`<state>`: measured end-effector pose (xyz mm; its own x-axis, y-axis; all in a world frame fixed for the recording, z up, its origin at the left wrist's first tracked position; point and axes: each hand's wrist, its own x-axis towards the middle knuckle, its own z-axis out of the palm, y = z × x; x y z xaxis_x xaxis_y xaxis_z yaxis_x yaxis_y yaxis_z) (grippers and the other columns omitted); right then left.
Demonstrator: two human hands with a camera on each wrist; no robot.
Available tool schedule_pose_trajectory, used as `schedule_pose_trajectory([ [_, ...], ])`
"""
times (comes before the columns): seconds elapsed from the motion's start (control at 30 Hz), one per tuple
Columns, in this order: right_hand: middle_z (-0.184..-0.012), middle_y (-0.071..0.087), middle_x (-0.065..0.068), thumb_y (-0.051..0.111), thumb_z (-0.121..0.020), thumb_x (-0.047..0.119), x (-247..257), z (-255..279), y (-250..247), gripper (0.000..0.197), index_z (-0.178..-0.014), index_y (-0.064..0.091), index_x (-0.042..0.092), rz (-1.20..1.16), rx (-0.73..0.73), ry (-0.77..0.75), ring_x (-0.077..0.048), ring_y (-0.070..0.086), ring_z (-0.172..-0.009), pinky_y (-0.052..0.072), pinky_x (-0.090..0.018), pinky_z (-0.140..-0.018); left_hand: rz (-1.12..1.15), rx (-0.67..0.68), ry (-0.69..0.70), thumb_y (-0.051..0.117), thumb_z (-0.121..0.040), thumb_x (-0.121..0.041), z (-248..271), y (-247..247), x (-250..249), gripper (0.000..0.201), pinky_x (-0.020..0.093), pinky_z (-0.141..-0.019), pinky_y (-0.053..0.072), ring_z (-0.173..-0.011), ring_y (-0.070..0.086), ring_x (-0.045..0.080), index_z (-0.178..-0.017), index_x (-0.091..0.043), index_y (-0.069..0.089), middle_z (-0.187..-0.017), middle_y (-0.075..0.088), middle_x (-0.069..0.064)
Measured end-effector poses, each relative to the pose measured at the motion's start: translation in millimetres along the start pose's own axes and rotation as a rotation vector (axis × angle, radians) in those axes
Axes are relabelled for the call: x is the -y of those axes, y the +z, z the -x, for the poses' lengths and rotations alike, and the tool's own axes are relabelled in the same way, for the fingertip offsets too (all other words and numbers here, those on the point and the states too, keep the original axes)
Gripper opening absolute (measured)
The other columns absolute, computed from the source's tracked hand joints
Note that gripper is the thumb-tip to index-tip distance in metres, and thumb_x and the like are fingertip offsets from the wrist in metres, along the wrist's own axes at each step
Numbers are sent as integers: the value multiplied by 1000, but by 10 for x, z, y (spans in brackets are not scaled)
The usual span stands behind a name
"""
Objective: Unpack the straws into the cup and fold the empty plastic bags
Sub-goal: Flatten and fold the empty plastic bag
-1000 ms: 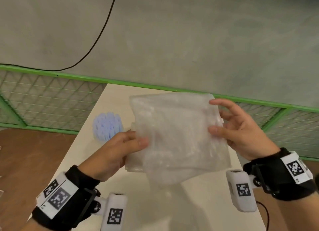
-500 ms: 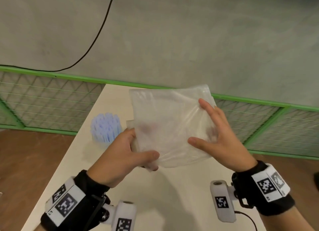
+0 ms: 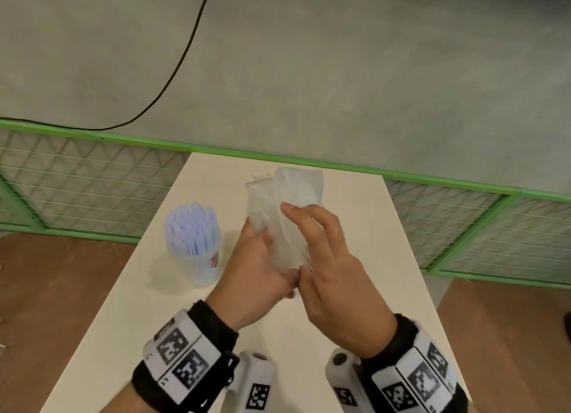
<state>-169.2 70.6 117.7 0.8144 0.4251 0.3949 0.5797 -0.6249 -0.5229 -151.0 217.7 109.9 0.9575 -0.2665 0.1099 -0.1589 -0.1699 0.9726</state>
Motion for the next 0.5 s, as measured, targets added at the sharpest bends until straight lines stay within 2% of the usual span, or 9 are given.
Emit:
schedule_pose_trajectory([
  [0.1, -147, 25, 17, 56, -78, 7, -28, 69, -60, 94, -147, 6, 47, -242, 86, 36, -10, 58, -94, 54, -30, -75, 256, 127, -75, 69, -67, -21, 70, -99, 16, 37, 34, -66, 53, -89, 68, 29, -104, -28, 68, -120, 56, 16],
  [0.17, -148, 26, 24, 58, -78, 5, -26, 108, -101, 100, -145, 3, 53, -373, 205, 67, -12, 60, -107, 53, -32, -87, 371, 135, -130, 72, -74, -31, 95, -148, 49, 40, 39, -66, 53, -95, 70, 31, -113, -31, 65, -120, 57, 17],
  [0.2, -148, 29, 25, 57, -77, 2, -23, 113, -124, 99, -144, 5, 54, -432, 256, 77, -15, 61, -109, 53, -33, -90, 319, 106, -104, 71, -78, -31, 87, -160, 72, 37, 38, -65, 54, -95, 70, 30, -114, -33, 64, -118, 58, 18],
  [0.23, -145, 35, 24, 56, -77, 0, -22, 106, -152, 96, -142, 11, 54, -484, 270, 89, -17, 64, -106, 53, -33, -89, 235, 78, -66, 67, -81, -28, 78, -174, 94, 34, 38, -66, 54, -97, 69, 28, -114, -35, 64, -118, 58, 16],
  [0.27, -139, 43, 20, 55, -77, -1, -28, 75, -193, 90, -140, 20, 52, -516, 233, 105, -19, 67, -100, 55, -33, -84, 152, 65, -34, 63, -83, -25, 74, -194, 118, 35, 37, -73, 55, -104, 66, 23, -116, -37, 63, -121, 59, 9],
  [0.3, -128, 51, 16, 55, -77, -2, -53, 31, -249, 82, -136, 30, 48, -513, 139, 119, -21, 68, -92, 56, -34, -77, 89, 78, -17, 59, -85, -23, 76, -218, 129, 37, 35, -85, 54, -114, 61, 16, -118, -39, 61, -127, 57, 0],
  [0.37, -113, 54, 8, 62, -75, 2, -183, -73, -422, 67, -127, 44, 40, -390, -112, 102, -21, 63, -85, 53, -37, -67, 9, 150, -10, 53, -86, -21, 90, -258, 122, 41, 27, -106, 42, -127, 48, 1, -121, -42, 56, -132, 51, -19],
  [0.43, -116, 50, 6, 73, -73, 17, -323, -174, -621, 56, -120, 50, 39, -229, -201, 85, -19, 55, -94, 51, -35, -71, -53, 227, 22, 51, -89, -16, 109, -275, 68, 41, 13, -106, 36, -127, 42, -8, -120, -43, 52, -127, 47, -30],
  [0.5, -121, 53, 7, 77, -74, 34, -421, -254, -755, 40, -109, 58, 38, -251, -57, 117, -17, 55, -105, 53, -34, -77, -62, 246, 21, 49, -88, -14, 110, -281, 24, 40, 4, -98, 35, -124, 42, -12, -117, -41, 54, -123, 46, -34],
])
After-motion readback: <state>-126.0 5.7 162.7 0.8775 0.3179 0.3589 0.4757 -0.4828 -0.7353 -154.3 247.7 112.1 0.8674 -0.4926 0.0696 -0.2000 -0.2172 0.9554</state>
